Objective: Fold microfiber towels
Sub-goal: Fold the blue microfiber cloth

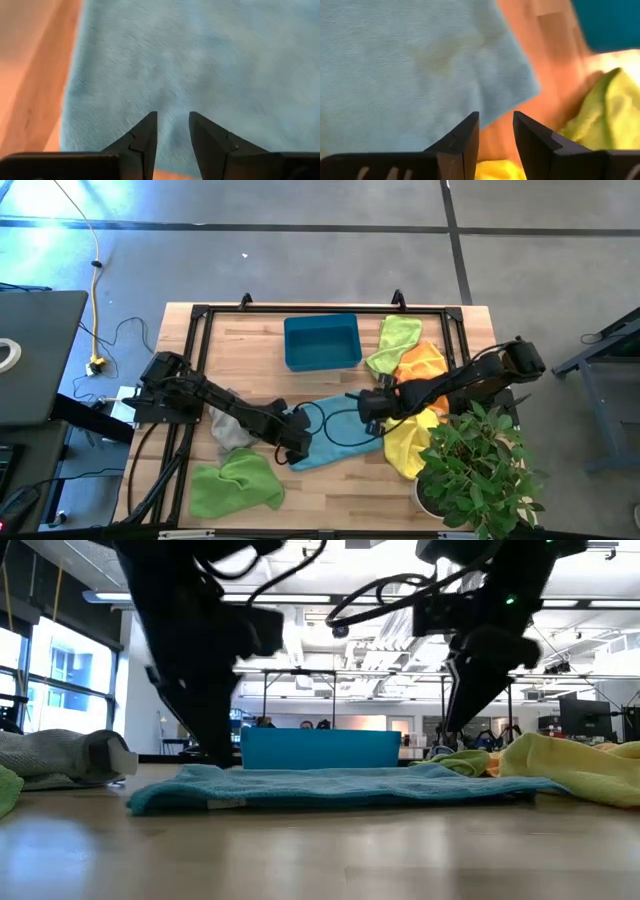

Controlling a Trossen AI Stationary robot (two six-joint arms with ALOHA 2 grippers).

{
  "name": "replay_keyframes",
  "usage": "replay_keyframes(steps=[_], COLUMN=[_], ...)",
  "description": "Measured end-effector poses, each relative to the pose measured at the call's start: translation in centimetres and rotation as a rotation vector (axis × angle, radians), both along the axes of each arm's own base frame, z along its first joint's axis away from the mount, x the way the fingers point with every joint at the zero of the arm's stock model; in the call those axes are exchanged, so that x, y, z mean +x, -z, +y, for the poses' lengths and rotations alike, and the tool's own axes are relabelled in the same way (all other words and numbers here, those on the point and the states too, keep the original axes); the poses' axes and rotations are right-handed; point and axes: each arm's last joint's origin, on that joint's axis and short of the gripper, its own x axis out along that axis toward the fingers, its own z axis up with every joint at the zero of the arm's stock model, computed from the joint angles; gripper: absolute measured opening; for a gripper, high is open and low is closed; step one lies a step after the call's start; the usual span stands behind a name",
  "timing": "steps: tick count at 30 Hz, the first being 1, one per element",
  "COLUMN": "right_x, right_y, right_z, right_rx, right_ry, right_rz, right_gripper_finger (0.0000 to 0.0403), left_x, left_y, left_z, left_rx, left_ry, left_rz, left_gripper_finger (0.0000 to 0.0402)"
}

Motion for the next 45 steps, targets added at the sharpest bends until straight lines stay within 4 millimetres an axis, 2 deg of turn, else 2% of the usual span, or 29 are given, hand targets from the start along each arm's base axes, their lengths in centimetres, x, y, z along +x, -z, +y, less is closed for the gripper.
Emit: replay_keyframes(steps=[5,10,15,23,33,37,40,45], right_x=[-1.6,-3.1,-3.3,-2.8,-3.2,-3.3,-3.2,-2.7], right_y=[2.2,4.6,5.9,5.7,3.3,2.5,3.0,4.8], right_z=[1.8,1.9,1.6,0.3,-2.8,-4.0,-4.4,-4.1], right_rx=[0.029,0.075,0.165,0.203,0.222,0.258,0.283,0.392], right_ry=[0.013,0.088,0.118,0.160,0.213,0.231,0.259,0.221], right_rz=[-0.007,-0.054,-0.133,-0.163,-0.197,-0.221,-0.232,-0.293], right_gripper_finger=[0.0112,0.0112,0.0112,0.0119,0.0185,0.0194,0.0195,0.0195], left_x=[-0.1,-0.6,-1.4,-1.6,-1.8,-1.7,-1.5,-1.1], left_y=[0.4,0.9,1.7,2.0,2.0,2.0,2.0,1.9], left_z=[-0.8,-0.7,-0.4,-0.4,-1.6,-2.1,-2.4,-2.6], left_rx=[-0.024,-0.020,-0.025,-0.076,-0.157,-0.181,-0.201,-0.221], left_ry=[0.101,0.116,0.063,-0.005,-0.162,-0.198,-0.211,-0.209], left_rz=[0.037,0.059,0.067,0.066,0.021,-0.005,-0.040,-0.077], left_gripper_finger=[0.0103,0.0103,0.0103,0.0104,0.0103,0.0103,0.0104,0.0103])
